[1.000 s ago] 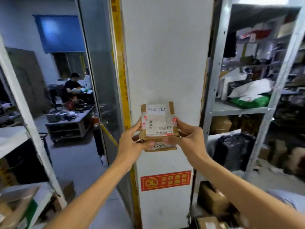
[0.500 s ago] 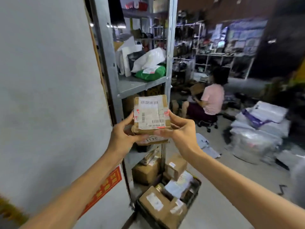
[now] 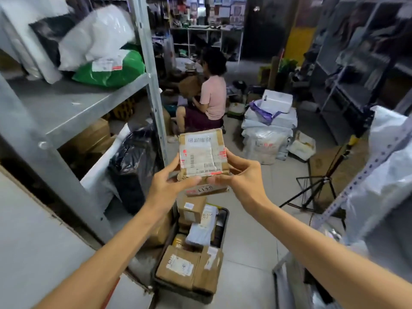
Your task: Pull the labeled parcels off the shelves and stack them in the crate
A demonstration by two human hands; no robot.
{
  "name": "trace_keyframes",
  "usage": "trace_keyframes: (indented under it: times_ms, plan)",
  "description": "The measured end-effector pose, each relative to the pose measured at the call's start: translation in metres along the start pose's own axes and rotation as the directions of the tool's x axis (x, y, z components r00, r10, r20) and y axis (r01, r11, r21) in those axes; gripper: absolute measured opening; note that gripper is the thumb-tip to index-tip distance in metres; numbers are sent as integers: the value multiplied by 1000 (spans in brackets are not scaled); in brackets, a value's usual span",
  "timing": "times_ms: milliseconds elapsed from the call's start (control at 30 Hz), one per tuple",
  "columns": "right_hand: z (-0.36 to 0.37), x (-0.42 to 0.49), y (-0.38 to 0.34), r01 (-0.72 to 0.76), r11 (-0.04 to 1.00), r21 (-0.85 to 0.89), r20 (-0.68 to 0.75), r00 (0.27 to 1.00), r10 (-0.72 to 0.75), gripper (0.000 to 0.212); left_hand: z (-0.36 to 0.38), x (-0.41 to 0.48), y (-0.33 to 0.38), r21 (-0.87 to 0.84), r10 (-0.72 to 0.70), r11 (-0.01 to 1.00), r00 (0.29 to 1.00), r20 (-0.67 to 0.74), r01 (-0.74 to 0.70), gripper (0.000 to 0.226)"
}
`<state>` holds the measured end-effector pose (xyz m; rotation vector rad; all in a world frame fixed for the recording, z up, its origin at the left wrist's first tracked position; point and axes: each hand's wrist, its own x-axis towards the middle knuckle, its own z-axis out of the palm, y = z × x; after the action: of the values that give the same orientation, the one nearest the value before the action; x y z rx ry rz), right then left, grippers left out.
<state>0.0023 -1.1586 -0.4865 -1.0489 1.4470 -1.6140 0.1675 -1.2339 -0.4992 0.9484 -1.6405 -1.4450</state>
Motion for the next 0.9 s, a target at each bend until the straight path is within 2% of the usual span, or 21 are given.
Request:
trace_keyframes:
  times_ms: [133,300,433,667,800,900]
  plan:
    - [-7,41,55,-81,997,-12,-62,995,80,68,14,51,-50,-61,-70,996,997,31,72,66]
    - [-12,95,139,-206,977,-52,-31,978,205,66,25,106,-133,-102,-229,968,973,-3,228,61]
    - [-9,125,213,-314,945,-90,-34,950,312,61,26,138,-204,-99,-368,926,929,-28,364,69]
    - [21,151,357,-464,871,-161,-20,884,467,67,3,171,-338,-49,-551,834,831,-80,549,79]
    - [46,148,431,-544,821,-174,-92,839,537,71,-9,186,-403,12,-604,796,795,-64,605,81]
    - [59,152,481,-583,795,-165,-87,812,577,73,-17,191,-450,17,-635,770,769,-75,638,84]
